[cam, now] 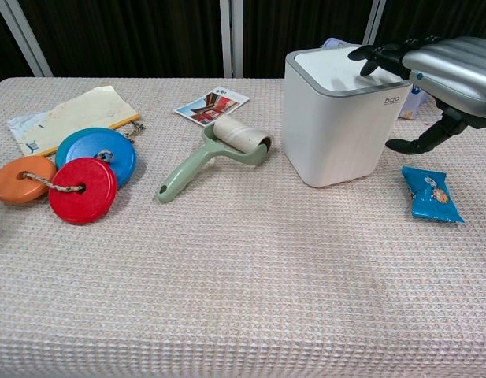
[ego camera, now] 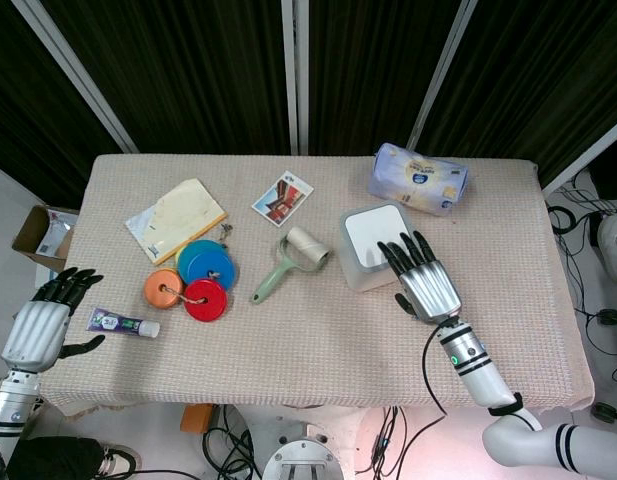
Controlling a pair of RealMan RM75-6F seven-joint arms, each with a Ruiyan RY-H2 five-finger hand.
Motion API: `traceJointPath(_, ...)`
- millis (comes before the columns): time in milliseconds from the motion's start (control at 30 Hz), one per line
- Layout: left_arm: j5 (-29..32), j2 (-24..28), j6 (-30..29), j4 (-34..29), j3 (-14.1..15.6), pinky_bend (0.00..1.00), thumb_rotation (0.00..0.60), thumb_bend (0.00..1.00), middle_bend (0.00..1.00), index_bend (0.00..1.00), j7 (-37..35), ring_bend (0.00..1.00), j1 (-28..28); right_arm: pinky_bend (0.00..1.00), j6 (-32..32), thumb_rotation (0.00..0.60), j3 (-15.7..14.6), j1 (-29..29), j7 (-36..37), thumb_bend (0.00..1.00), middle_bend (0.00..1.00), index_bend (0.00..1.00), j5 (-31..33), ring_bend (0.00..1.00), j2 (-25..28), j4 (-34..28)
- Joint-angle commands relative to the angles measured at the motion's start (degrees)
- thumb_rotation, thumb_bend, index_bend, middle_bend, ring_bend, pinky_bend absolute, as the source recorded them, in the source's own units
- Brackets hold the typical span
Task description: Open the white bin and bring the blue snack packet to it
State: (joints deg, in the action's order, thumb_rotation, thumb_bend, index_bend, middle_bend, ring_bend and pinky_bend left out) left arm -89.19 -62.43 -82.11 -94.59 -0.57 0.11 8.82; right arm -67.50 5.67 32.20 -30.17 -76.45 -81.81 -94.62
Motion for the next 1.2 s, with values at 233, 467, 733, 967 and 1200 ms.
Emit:
traceJointPath(233,0.0,-0.1,0.2,0.0,0.0,0.23,0.600,0.02,0.14,0.18,0.2,0.09,0.1,0.00,-0.3,0.600,0.2,-0.3,1.0,0.20,0.38,0.00,-0.6,0.00,0.1,0.1)
traceJointPath(467,0.1,0.0,0.2,-0.1,0.1,0.23,0.600,0.02,0.14,0.18,0.2,0.09,0.0,0.00,-8.9,0.600,1.4,-3.0,3.4,0.20,0.07,0.00,-5.9,0.00,-0.3,0.6)
traceJointPath(733,0.2,0.1,0.1,-0.3,0.0,0.23,0.600,0.02,0.14,0.18,0.1,0.09,0.0,0.00,-15.8,0.600,-3.5,-9.7,5.0,0.20,0.00,0.00,-10.6,0.00,3.5,-0.7)
traceJointPath(967,0.1,0.1,0.1,-0.4,0.0,0.23,0.600,0.02,0.14,0.18,0.0,0.09,0.0,0.00,-8.1,0.600,-6.7,-11.8,4.3,0.20,0.09,0.00,-3.7,0.00,4.9,0.9)
traceJointPath(1200,0.3,0.2,0.1,-0.3,-0.1,0.23,0.600,0.02,0.14,0.18,-0.4,0.09,0.0,0.00,0.2,0.600,-4.6,-9.3,3.2,0.20,0.13,0.00,3.5,0.00,2.3,3.7)
